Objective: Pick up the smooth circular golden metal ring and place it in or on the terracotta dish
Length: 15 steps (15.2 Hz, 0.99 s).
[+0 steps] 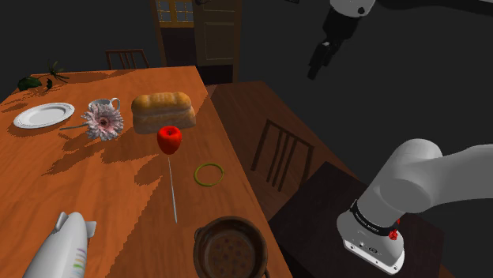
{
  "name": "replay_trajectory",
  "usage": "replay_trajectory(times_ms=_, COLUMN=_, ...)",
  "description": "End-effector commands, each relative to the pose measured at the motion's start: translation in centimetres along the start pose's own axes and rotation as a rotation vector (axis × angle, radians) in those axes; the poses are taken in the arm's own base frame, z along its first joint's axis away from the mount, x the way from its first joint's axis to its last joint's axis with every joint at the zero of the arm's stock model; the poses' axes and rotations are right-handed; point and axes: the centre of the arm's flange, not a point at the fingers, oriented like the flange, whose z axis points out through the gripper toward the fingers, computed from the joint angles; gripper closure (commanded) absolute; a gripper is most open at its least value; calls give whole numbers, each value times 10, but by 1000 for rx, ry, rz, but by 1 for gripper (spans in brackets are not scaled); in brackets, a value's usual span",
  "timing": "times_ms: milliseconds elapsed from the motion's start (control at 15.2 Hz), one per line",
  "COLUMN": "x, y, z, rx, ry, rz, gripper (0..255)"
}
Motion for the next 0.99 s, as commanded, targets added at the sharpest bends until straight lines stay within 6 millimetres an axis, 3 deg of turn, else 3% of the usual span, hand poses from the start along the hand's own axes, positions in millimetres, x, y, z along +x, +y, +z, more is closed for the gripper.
replay_trajectory(times_ms=0, x=0, y=0, z=0, rx=0, ry=0, rz=0, gripper=0)
replay_trajectory(times_ms=924, x=59, y=-112, z=130, rx=48, ry=-30, rz=15, gripper=0)
